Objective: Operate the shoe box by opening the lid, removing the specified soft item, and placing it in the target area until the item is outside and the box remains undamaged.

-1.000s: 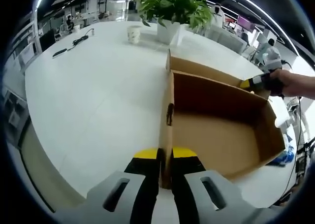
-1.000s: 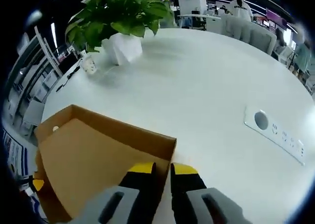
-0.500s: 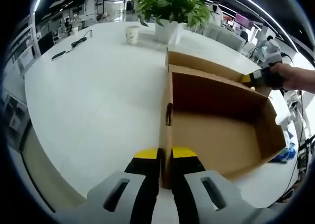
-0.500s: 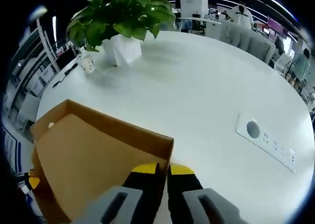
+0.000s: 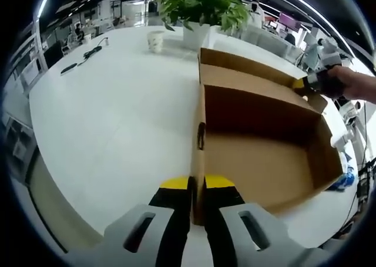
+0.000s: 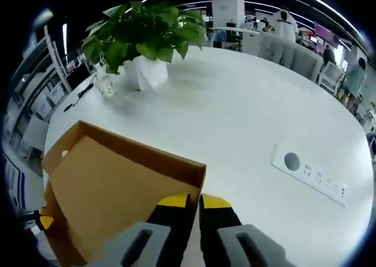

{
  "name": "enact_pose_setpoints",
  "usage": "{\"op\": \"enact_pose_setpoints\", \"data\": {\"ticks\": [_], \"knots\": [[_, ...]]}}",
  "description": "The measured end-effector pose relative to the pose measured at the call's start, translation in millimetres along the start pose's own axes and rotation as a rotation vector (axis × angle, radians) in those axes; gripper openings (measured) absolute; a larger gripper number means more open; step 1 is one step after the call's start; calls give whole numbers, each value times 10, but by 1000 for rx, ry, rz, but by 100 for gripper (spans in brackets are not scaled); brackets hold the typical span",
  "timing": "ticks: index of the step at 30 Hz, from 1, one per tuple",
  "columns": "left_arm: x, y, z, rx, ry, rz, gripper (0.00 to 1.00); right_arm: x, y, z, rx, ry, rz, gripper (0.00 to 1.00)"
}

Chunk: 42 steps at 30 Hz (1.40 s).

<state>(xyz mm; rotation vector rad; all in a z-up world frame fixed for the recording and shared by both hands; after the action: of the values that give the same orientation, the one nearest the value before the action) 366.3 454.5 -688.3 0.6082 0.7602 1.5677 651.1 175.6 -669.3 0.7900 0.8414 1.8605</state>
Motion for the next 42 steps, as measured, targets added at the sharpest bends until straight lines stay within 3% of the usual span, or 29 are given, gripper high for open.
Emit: {"op": "enact_pose_setpoints", "data": {"ticks": [24,42], "knots": [[-56,-8,11,14,-20,20,4,101,549,242,-145,-4,23,0],[-91,-9,9,13,-26,24,4,134,933,198,-221,21,38,0]]}}
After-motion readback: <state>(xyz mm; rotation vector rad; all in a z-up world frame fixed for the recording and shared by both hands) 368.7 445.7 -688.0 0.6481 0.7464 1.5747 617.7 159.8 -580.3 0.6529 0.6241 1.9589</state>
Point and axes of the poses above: the point that each gripper's makers call its tool centre point, and the gripper's own axes: y roughly backward along the fingers, x roughly to its left, z roughly out of its top, the point moved 7 cm from there along y, roughly backward along the fingers, and after that the axes turned 7 degrees about -y, right-handed, at the moved point
